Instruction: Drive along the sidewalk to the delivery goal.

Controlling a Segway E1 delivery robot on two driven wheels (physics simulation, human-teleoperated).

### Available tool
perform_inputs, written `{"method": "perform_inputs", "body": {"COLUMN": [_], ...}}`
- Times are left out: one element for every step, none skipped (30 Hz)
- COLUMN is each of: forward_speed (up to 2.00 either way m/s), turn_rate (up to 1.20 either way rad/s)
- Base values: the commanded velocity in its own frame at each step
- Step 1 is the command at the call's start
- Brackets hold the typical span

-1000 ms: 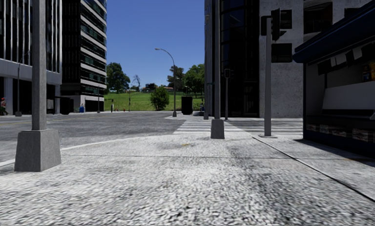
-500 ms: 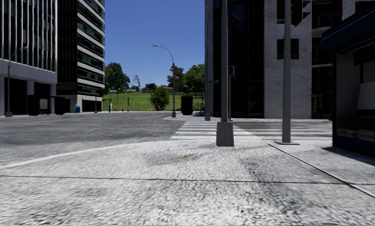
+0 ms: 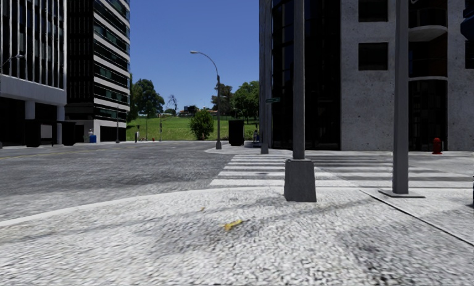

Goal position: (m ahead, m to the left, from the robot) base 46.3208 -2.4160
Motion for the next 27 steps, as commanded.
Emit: {"method": "perform_inputs", "body": {"forward_speed": [2.00,2.00,2.00,2.00,2.00,2.00,2.00,2.00,2.00,2.00,2.00,2.00,2.00,2.00,2.00,2.00,2.00,2.00,2.00,2.00,2.00,2.00,2.00,2.00,2.00,2.00,2.00], "turn_rate": [0.00,0.00,0.00,0.00,0.00,0.00,0.00,0.00,0.00,0.00,0.00,0.00,0.00,0.00,0.00,0.00,0.00,0.00,-0.08,-0.14,-0.14,-0.16,-0.18,-0.23,-0.25,-0.25,-0.26]}}
